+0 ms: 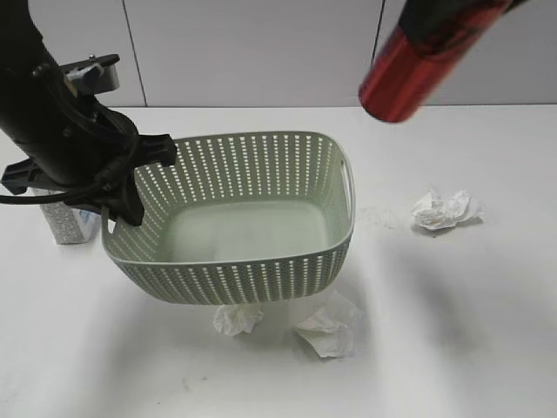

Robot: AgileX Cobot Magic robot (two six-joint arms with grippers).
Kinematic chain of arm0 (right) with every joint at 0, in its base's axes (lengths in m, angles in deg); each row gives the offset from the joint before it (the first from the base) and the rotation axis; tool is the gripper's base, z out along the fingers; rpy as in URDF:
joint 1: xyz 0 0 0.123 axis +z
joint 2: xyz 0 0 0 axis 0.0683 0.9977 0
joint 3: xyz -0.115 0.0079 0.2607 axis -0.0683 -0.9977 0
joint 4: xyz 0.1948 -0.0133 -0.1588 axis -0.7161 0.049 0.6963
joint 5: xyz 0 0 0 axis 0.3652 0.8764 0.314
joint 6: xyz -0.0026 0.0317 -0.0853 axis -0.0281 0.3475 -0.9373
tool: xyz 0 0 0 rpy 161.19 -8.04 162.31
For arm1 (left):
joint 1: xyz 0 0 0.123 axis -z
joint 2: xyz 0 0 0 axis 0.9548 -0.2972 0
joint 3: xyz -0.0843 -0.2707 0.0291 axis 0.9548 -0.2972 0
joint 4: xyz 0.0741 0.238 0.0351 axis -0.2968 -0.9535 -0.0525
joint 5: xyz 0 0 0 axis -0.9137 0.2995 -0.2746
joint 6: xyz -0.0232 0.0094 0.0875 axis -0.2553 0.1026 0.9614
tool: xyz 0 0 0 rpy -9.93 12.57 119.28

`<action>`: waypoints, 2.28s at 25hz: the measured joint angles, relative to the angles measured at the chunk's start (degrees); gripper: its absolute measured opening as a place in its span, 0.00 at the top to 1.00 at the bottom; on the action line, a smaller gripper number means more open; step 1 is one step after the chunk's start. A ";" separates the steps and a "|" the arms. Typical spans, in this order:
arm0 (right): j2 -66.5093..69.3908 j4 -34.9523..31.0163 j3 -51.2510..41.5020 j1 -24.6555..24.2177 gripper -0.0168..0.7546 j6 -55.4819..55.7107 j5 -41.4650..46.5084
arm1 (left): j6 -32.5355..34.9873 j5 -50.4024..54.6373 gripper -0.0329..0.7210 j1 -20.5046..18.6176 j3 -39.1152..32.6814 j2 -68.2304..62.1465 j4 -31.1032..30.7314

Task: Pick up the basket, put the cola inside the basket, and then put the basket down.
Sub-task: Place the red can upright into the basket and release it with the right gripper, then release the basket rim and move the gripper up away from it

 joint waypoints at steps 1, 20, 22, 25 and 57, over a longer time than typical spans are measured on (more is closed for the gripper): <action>0.24 -1.72 1.40 0.43 0.28 -0.51 0.06 | -0.07 -0.52 0.96 0.25 0.00 0.00 -0.05; 24.32 4.10 3.47 14.65 0.28 -1.66 0.38 | -1.51 -2.22 0.96 3.14 0.00 -3.51 -2.86; 25.77 4.10 3.47 14.65 0.28 -1.61 0.33 | -1.51 -2.22 0.96 3.14 0.00 -3.51 -2.89; 27.05 4.10 3.47 14.65 0.28 -1.61 0.14 | -1.51 -1.99 0.96 3.14 0.00 -3.51 -3.53; 25.69 1.40 14.43 -13.75 0.19 -1.19 -0.38 | -1.51 2.07 0.96 3.14 -0.11 -4.07 -3.28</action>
